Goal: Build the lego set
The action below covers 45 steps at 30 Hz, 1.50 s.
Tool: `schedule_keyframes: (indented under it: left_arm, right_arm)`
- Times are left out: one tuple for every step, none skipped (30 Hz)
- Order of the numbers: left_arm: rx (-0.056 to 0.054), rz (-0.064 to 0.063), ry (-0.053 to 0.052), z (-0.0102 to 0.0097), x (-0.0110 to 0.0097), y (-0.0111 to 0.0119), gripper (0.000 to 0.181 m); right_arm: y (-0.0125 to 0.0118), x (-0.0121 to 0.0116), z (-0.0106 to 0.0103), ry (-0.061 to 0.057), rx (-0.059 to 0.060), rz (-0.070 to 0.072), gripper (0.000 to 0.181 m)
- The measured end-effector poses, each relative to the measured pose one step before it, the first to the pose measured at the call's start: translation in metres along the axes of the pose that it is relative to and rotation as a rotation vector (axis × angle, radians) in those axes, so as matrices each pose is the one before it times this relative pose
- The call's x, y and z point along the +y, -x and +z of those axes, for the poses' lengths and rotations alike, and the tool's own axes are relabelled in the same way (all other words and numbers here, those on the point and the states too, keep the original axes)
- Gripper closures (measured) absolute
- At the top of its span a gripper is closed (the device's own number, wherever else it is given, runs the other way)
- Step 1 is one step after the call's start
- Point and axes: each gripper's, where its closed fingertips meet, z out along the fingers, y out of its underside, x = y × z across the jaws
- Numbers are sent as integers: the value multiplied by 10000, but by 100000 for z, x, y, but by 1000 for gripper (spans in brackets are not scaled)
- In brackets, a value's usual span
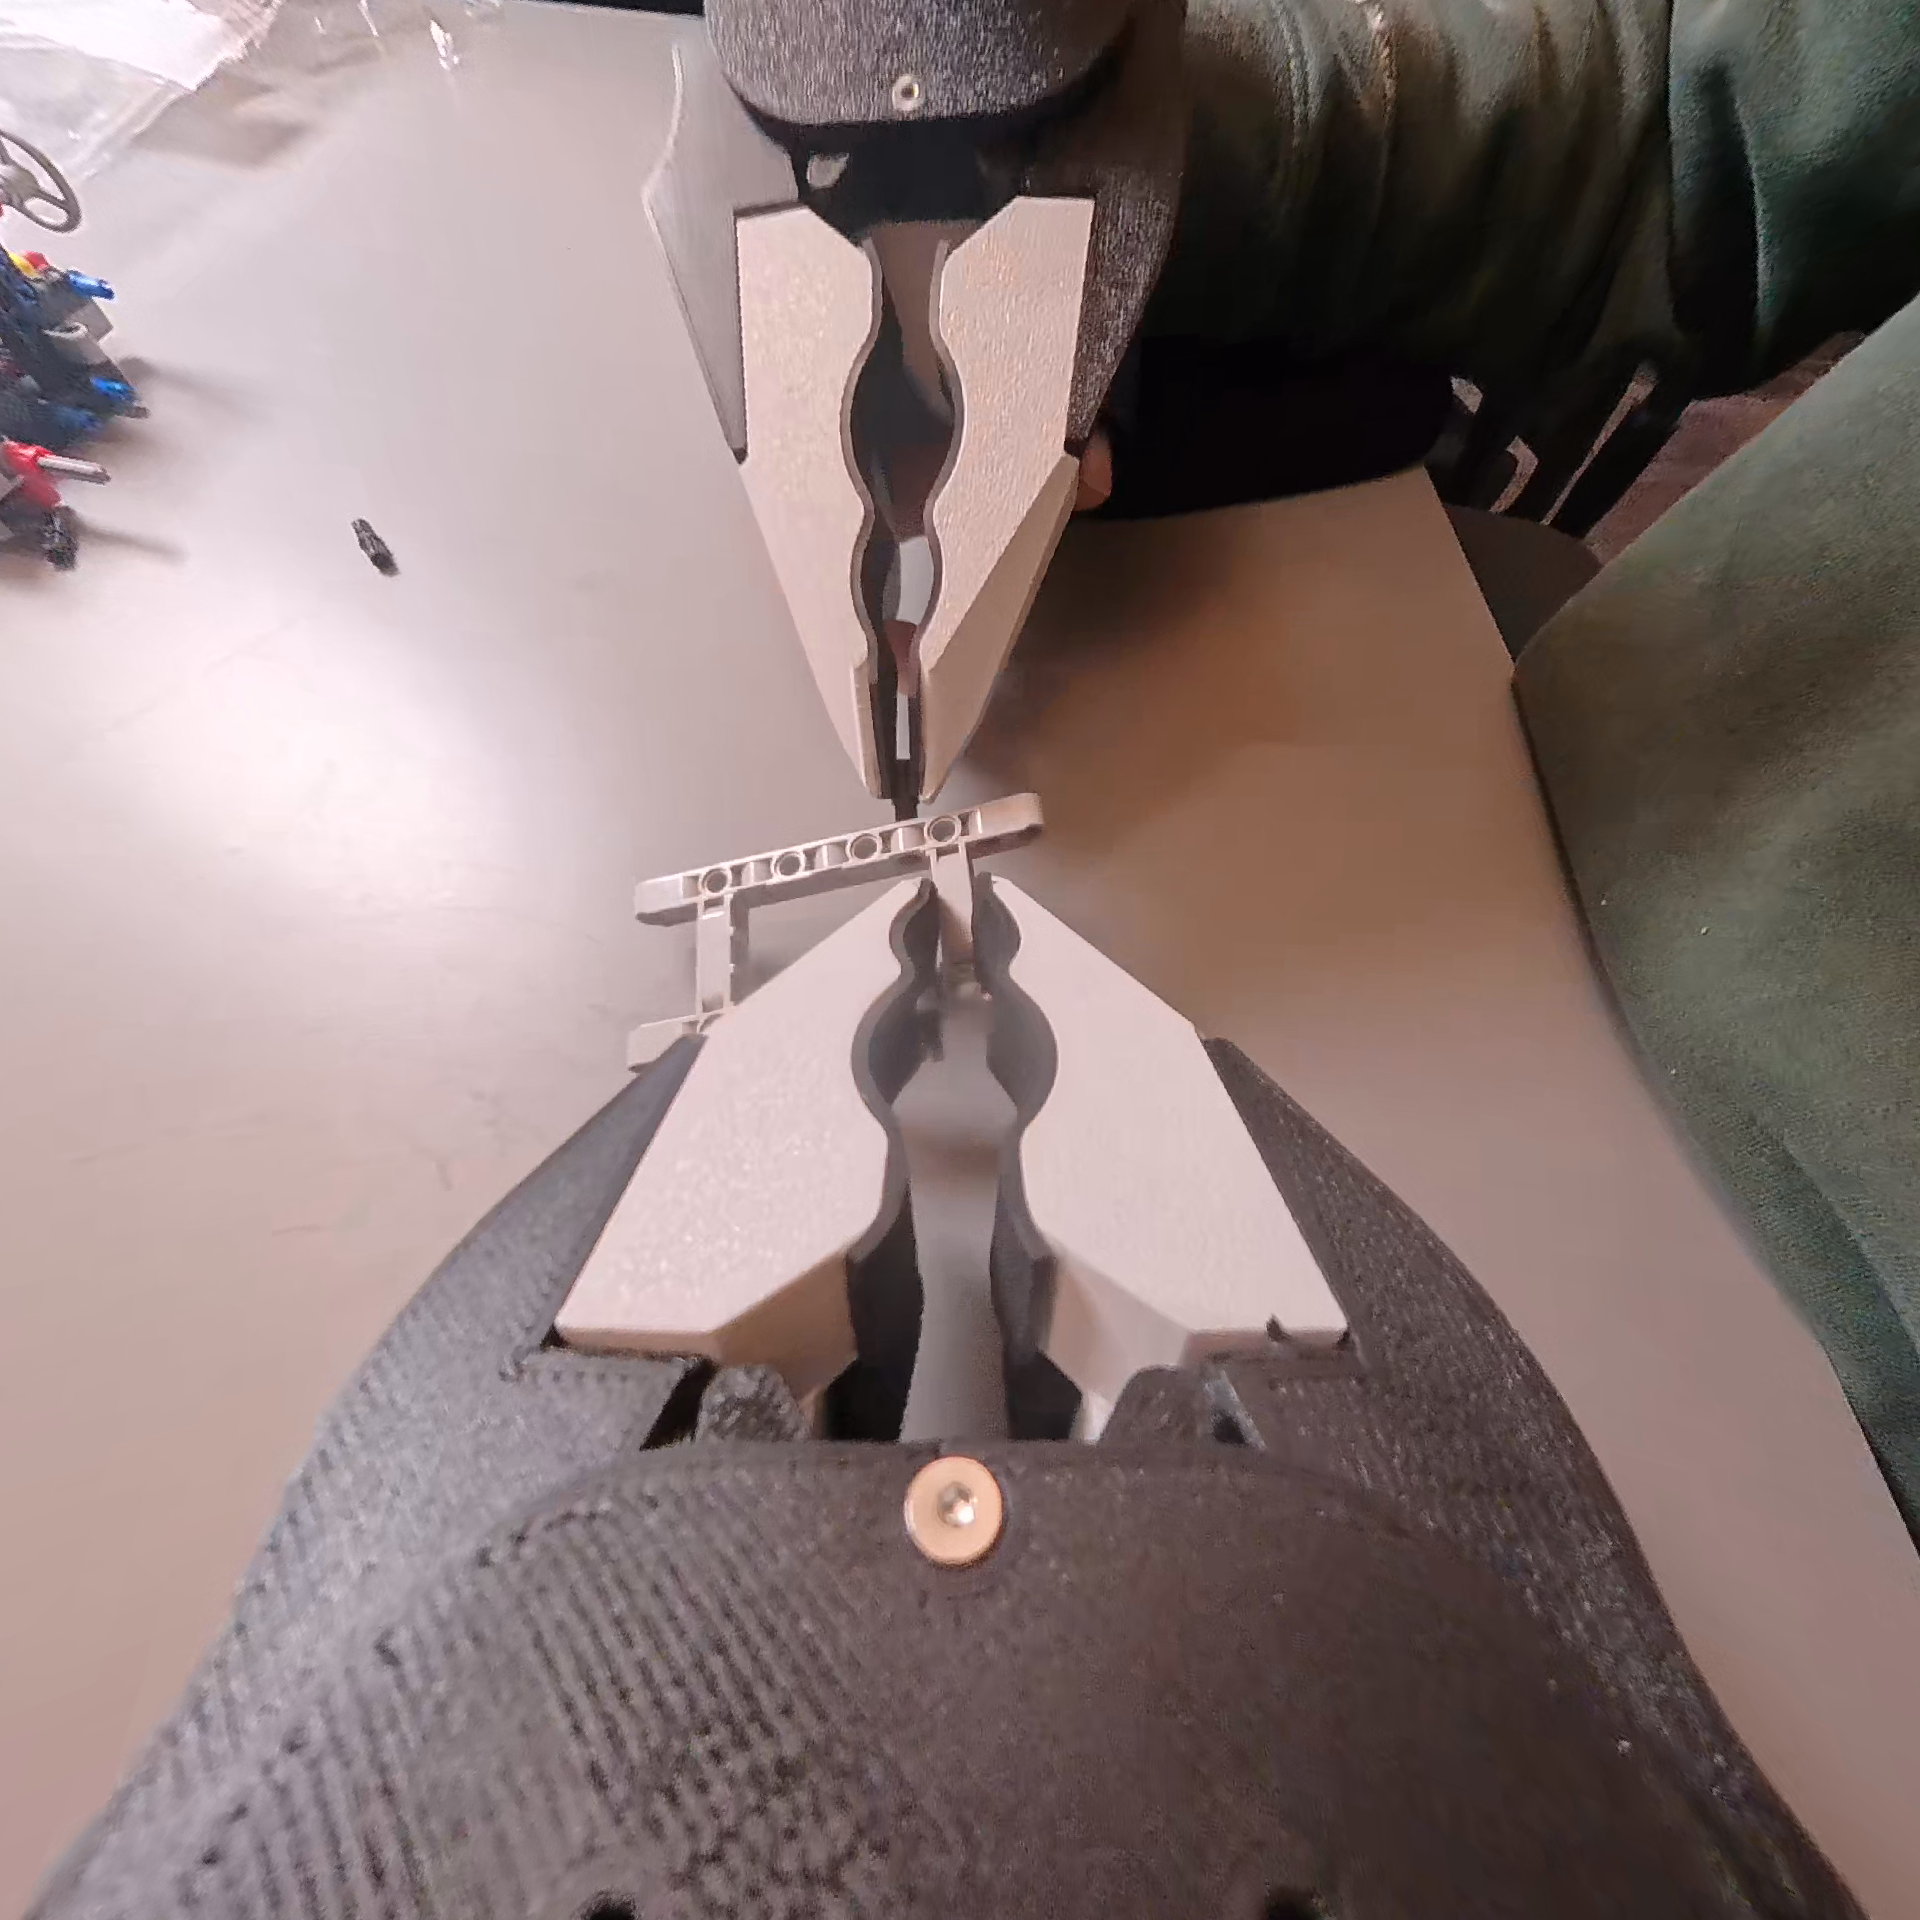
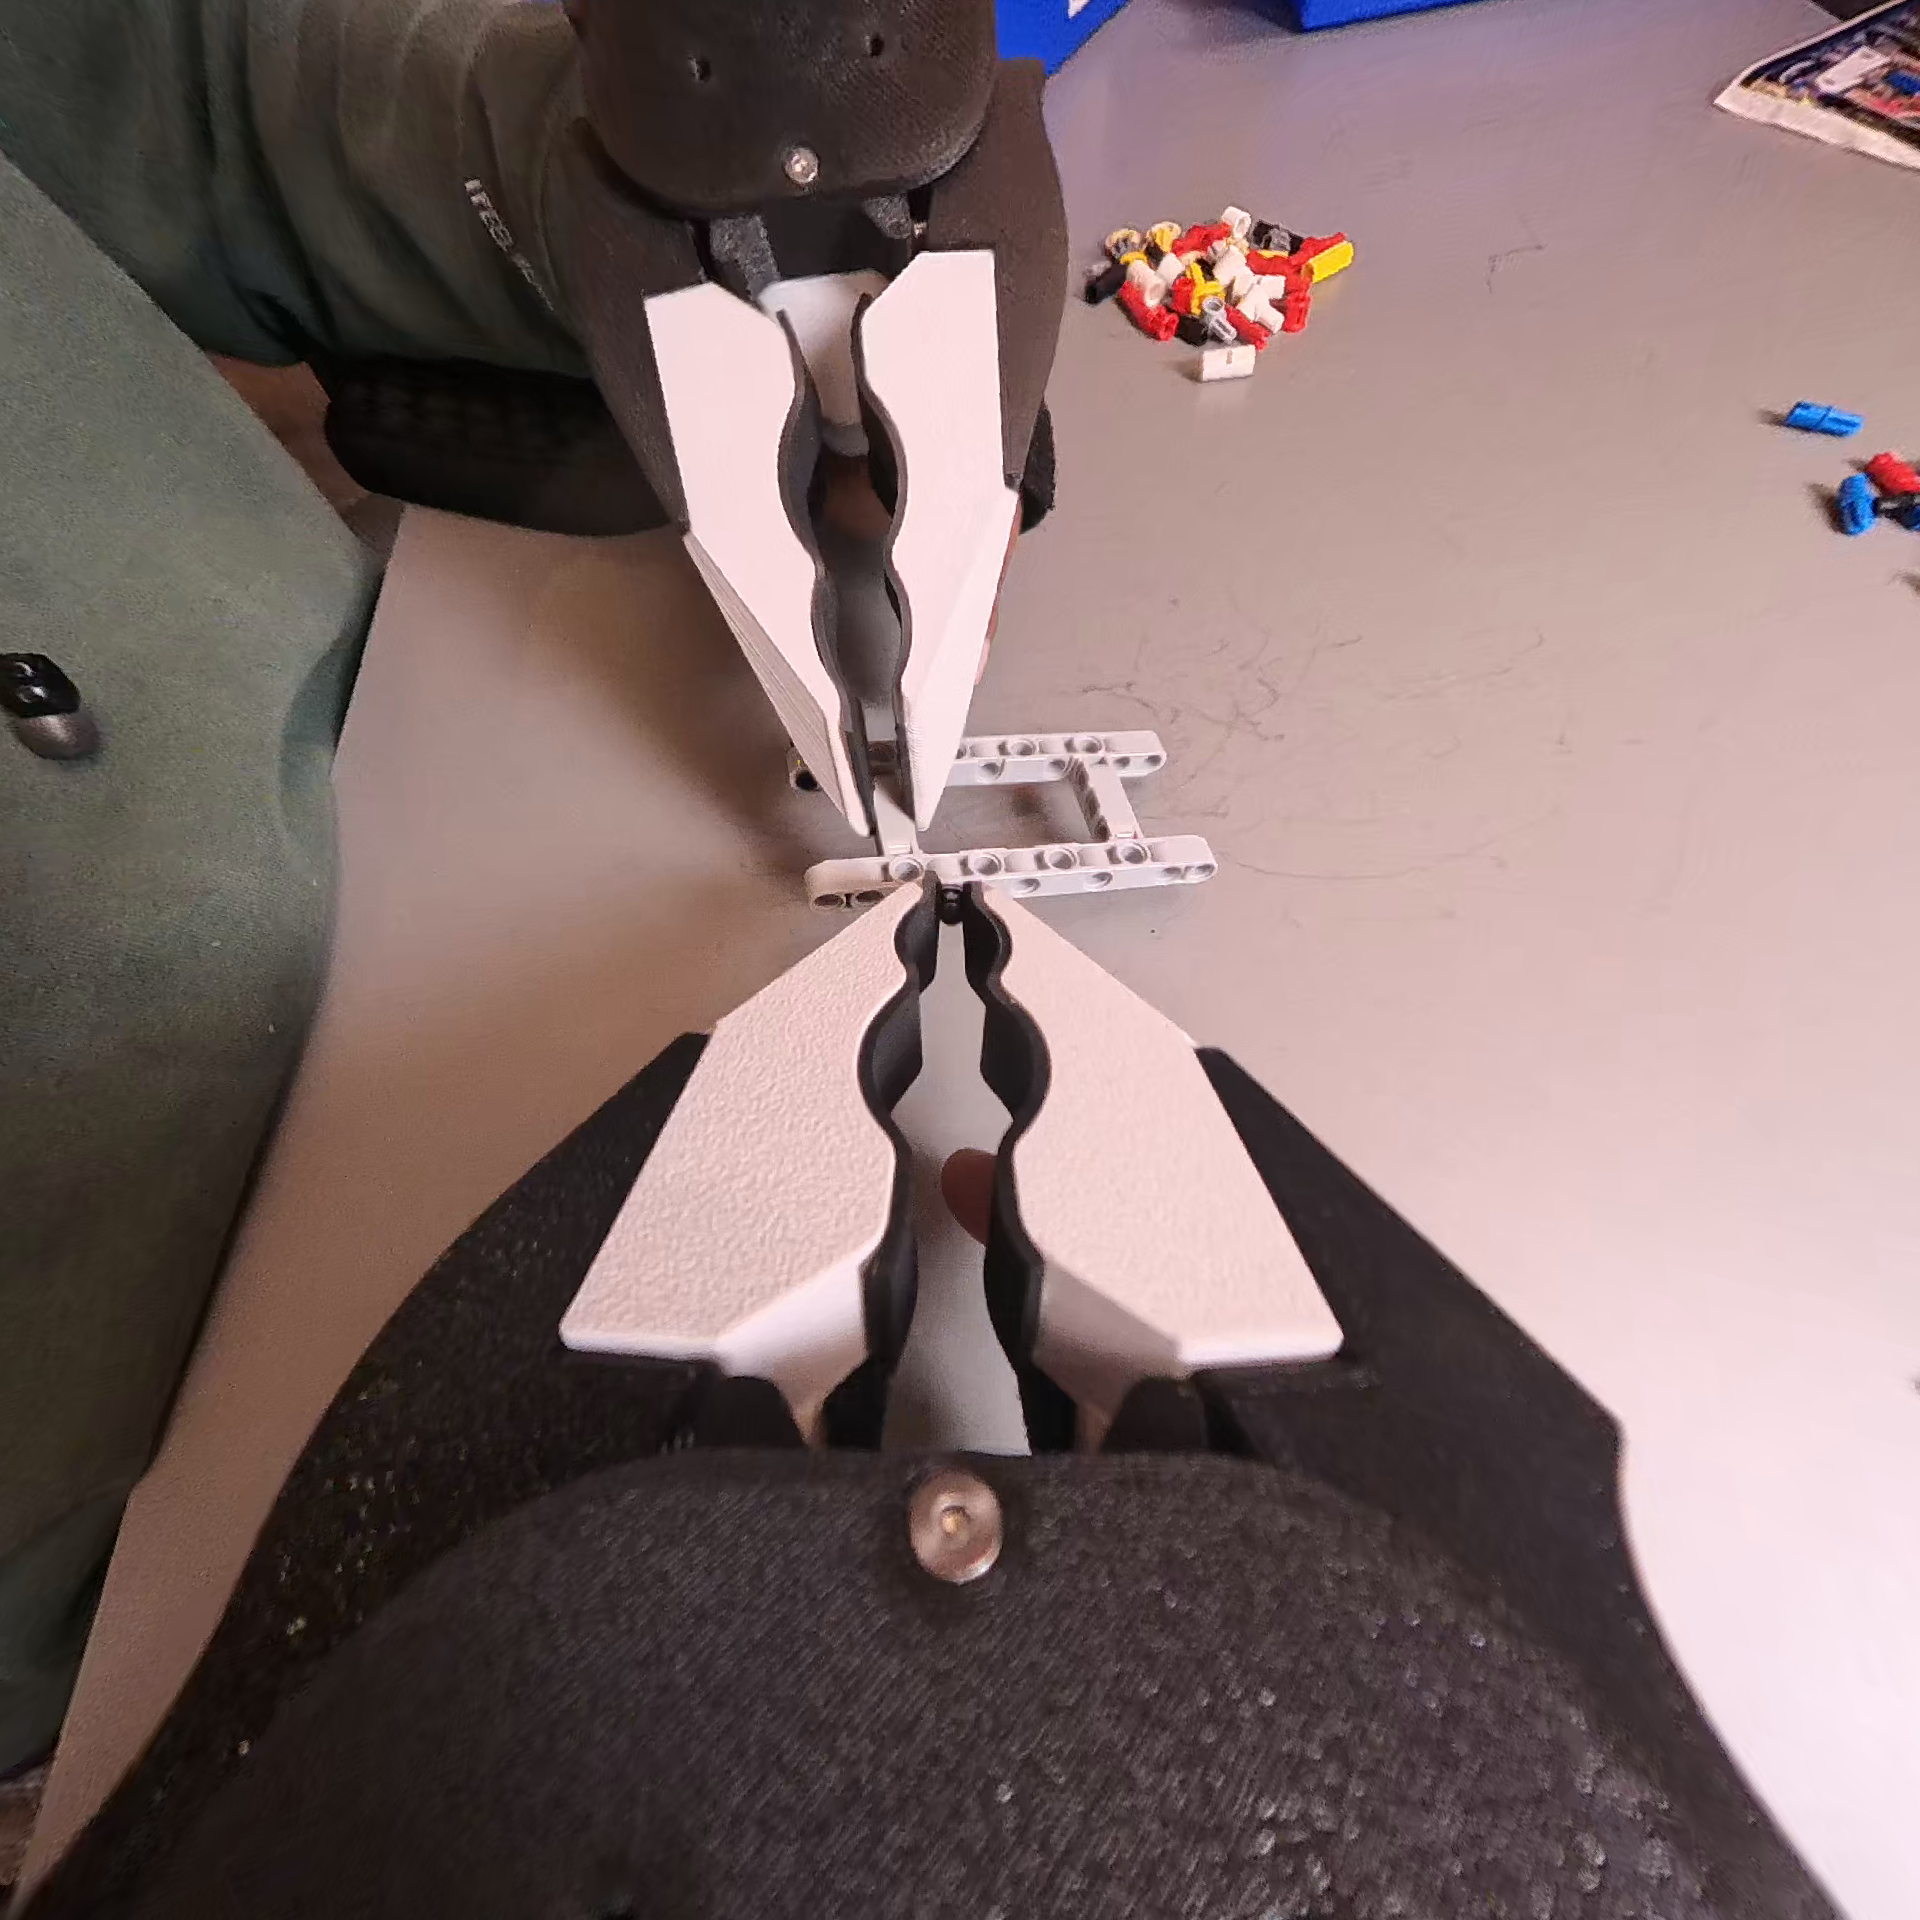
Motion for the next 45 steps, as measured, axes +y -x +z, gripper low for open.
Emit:
schedule_keyframes:
  left_arm:
    - [0, 10, -161, -132, -238, 18, 177]
    - [-18, -13, -253, -215, -399, 61, 177]
    - [-58, -21, -388, -307, -644, 137, 177]
    - [-100, -14, -502, -395, -896, 205, 177]
    - [-102, -47, -413, -349, -824, 233, 177]
    - [-89, 20, -346, -264, -671, 155, 177]
    - [-52, 31, -269, -189, -486, 51, 177]
    - [-40, 36, -238, -133, -377, -8, 177]
    - [-29, 32, -204, -84, -323, -50, 177]
    - [-34, 37, -200, -68, -336, -65, 178]
    - [-19, 7, -237, -69, -418, -83, 177]
    - [-16, -15, -235, -66, -455, -50, 178]
    - [-25, -13, -230, -75, -432, -16, 178]
    - [-22, -35, -253, -82, -459, 18, 177]
    - [3, -80, -301, -113, -569, 23, 178]
    - [37, -96, -228, -77, -517, -21, 177]
    - [-4, -7, -101, -7, -276, -4, 177]
    - [-35, 25, -119, -36, -245, 12, 177]
    - [-13, -74, -151, -87, -255, 1, 177]
    - [47, -142, -179, -98, -295, -28, 177]
    - [26, -95, -163, -88, -283, -30, 177]
    - [-25, -1, -86, -53, -155, -17, 177]
    - [-18, 30, 25, -10, 31, -19, 177]
    - [5, 24, -2, -20, 21, -22, 177]
    - [46, -13, 10, 1, 44, -76, 177]
    - [46, 38, 56, 31, 85, -93, 177]
    - [37, 108, 151, 59, 199, -67, 177]
    - [36, 147, 247, 75, 330, -88, 177]
    - [16, 191, 230, 49, 333, -72, 177]
    - [5, 186, 231, 43, 317, -68, 178]
    - [-2, 148, 197, 77, 249, -70, 178]
    - [16, 100, 192, 126, 231, -110, 178]
    - [19, 62, 120, 115, 173, -100, 178]
    - [50, 31, 189, 120, 339, -110, 178]
    - [41, 16, 110, 91, 319, -82, 178]
    - [70, -69, 19, 93, 160, -102, 178]
    - [55, -29, 26, 100, 66, -102, 178]
    - [-13, 25, 15, 96, 23, -23, 177]
    - [-3, -69, -60, 42, -95, 1, 178]
    - [23, -103, -157, -35, -238, -3, 178]
    - [35, -130, -210, -75, -377, -15, 178]
    - [58, -147, -269, -99, -519, -41, 177]
    - [54, -187, -308, -97, -646, -25, 177]
    - [-5, -137, -214, -79, -489, 96, 177]
    - [-16, -94, -185, -103, -374, 141, 177]
  right_arm:
    - [-5, -182, -117, -193, -80, 230, 178]
    - [-7, -426, -233, -357, -135, 342, 178]
    - [-54, -743, -372, -564, -210, 510, 178]
    - [-34, -1111, -483, -771, -261, 581, 178]
    - [-40, -1014, -370, -602, -155, 450, 178]
    - [64, -866, -201, -455, -44, 71, 178]
    - [118, -645, -73, -309, 5, -36, 178]
    - [162, -485, -2, -223, -25, 13, 178]
    - [179, -415, 17, -219, -53, 40, 178]
    - [166, -353, -11, -200, -69, 58, 178]
    - [210, -394, -87, -236, -116, 73, 178]
    - [171, -392, -82, -233, -89, 88, 178]
    - [168, -400, -77, -249, -85, 58, 179]
    - [168, -504, -96, -325, -104, 72, 178]
    - [242, -614, -111, -444, -185, 143, 179]
    - [213, -573, -61, -425, -192, 245, 179]
    - [96, -386, 30, -287, -67, 142, 179]
    - [120, -306, 72, -254, 5, -61, 179]
    - [81, -246, 76, -179, 49, -111, 179]
    - [178, -288, 83, -221, 4, -97, 179]
    - [191, -229, 107, -200, -12, -19, 178]
    - [38, -122, 77, -86, 51, -30, 178]
    - [-12, 54, 36, 59, 104, -221, 179]
    - [29, 65, -1, 125, 105, -275, 179]
    - [81, 58, 12, 126, 64, -199, 179]
    - [46, 61, -7, 122, 60, -123, 179]
    - [19, 126, -14, 163, 34, -39, 179]
    - [15, 264, -32, 269, 11, -5, 179]
    - [5, 312, -55, 351, 11, -60, 178]
    - [33, 363, -88, 417, 13, -210, 178]
    - [16, 368, -138, 477, 38, -224, 178]
    - [47, 328, -125, 435, 57, -282, 178]
    - [27, 198, -73, 259, 110, -296, 179]
    - [-17, 444, 45, 359, 128, -197, 179]
    - [-9, 408, 40, 265, 108, -201, 179]
    - [81, 183, 25, 58, 13, -64, 179]
    - [107, 58, 74, -67, -75, 129, 178]
    - [-13, 17, 18, -97, -46, 158, 179]
    - [-36, -3, -28, -55, -27, 74, 178]
    - [27, -170, -54, -140, -49, 55, 179]
    - [91, -317, -70, -232, -89, 88, 179]
    - [201, -509, -97, -403, -182, 111, 179]
    - [228, -743, -123, -614, -240, 178, 179]
    - [-92, -567, -66, -473, -66, 311, 179]
    - [-60, -483, -40, -391, -48, 193, 179]
